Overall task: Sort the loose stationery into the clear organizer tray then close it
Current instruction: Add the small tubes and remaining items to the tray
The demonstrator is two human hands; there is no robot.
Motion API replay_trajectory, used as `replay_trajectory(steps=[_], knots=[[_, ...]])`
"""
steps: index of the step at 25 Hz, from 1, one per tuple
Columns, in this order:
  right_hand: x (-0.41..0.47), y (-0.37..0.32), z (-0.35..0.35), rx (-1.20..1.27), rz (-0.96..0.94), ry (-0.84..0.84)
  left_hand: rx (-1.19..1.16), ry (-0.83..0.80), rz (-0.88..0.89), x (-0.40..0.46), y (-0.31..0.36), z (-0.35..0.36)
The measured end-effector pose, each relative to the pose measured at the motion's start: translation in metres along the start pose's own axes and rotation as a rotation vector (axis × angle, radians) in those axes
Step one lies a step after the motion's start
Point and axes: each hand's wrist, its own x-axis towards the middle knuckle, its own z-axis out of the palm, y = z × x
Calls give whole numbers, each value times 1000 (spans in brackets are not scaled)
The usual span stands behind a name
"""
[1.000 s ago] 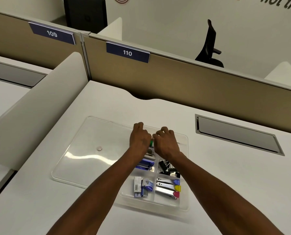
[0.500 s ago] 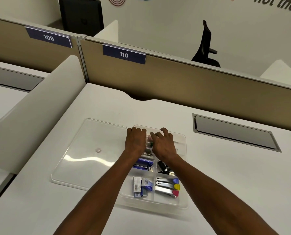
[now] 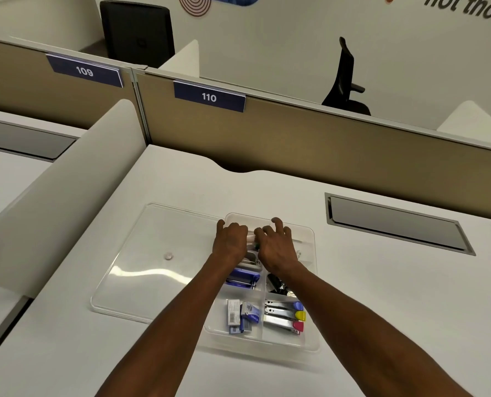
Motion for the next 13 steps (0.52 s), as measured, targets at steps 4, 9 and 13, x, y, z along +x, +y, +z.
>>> replay_trajectory(steps=[4,9,13], knots=[[-6,5,-6,126,-11,24,-93,25,-4,-6,0,-4],[-54,20,-4,531,186,348,-513,328,-4,-46,-11,-10],[-115,28,21,434,225,275,-629,280,-81,-90,-22,3]])
